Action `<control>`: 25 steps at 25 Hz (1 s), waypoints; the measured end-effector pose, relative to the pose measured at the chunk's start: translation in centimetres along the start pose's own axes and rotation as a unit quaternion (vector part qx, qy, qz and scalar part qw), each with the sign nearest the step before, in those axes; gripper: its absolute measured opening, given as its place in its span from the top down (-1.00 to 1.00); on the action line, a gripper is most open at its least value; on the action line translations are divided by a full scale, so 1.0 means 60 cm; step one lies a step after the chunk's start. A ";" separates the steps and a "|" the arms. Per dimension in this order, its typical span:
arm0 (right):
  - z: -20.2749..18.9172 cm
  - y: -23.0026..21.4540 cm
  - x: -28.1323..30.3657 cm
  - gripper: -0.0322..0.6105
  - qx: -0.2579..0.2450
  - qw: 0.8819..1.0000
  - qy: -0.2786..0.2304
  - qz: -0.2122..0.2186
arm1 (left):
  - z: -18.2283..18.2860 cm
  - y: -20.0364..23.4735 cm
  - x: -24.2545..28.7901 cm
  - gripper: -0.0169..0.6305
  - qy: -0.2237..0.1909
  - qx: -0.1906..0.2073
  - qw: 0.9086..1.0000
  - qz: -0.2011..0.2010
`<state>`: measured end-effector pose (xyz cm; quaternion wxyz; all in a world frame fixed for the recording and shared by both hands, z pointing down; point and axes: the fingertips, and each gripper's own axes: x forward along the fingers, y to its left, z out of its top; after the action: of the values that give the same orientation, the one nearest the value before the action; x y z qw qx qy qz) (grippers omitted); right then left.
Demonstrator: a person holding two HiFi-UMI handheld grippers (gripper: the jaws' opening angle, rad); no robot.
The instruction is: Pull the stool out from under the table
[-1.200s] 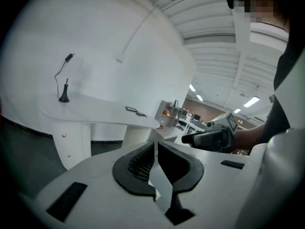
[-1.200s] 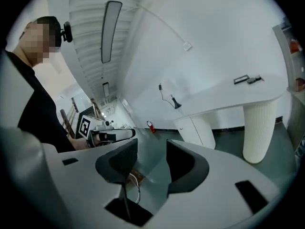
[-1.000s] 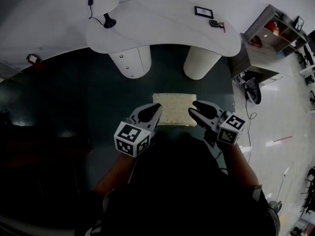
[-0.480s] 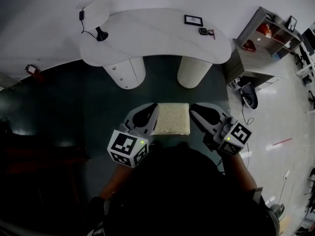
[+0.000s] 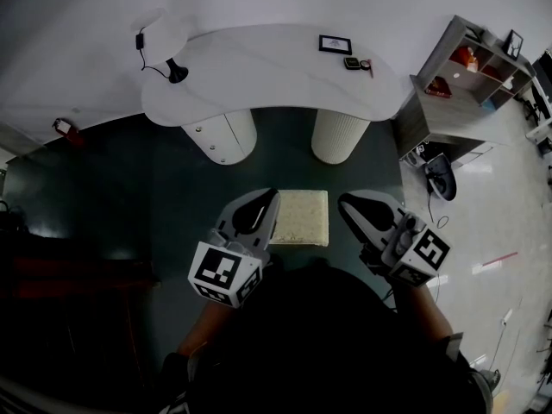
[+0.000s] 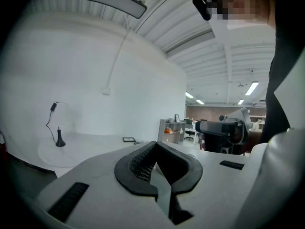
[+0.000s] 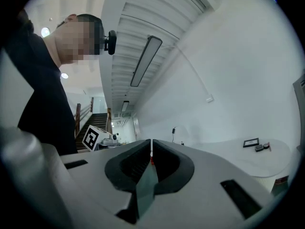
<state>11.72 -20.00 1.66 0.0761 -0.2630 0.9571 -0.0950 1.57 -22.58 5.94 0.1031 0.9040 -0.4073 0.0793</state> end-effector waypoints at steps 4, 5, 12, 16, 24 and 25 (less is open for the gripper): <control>0.008 -0.014 -0.033 0.83 -0.009 1.000 0.002 -0.015 | 0.010 -0.014 0.006 0.91 -0.001 0.014 1.000 0.016; 0.007 -0.021 -0.043 0.83 -0.013 1.000 0.008 -0.026 | 0.013 -0.016 0.007 0.91 -0.001 0.021 1.000 0.017; -0.003 -0.068 -0.087 0.85 -0.028 0.995 0.030 -0.094 | 0.023 -0.010 0.018 0.91 -0.002 0.035 0.999 0.026; -0.006 -0.078 -0.089 0.85 -0.024 0.994 0.034 -0.101 | 0.022 -0.003 0.019 0.91 -0.002 0.033 0.999 0.033; -0.008 -0.082 -0.084 0.85 -0.021 0.994 0.030 -0.106 | 0.028 -0.003 0.023 0.91 -0.006 0.041 0.999 0.032; -0.009 -0.082 -0.083 0.85 -0.020 0.994 0.029 -0.108 | 0.027 -0.001 0.022 0.91 -0.007 0.043 0.999 0.031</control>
<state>18.24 -21.52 3.73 0.0325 -0.3630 0.9268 -0.0906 2.59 -23.91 4.66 0.0591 0.8948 -0.4324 0.0939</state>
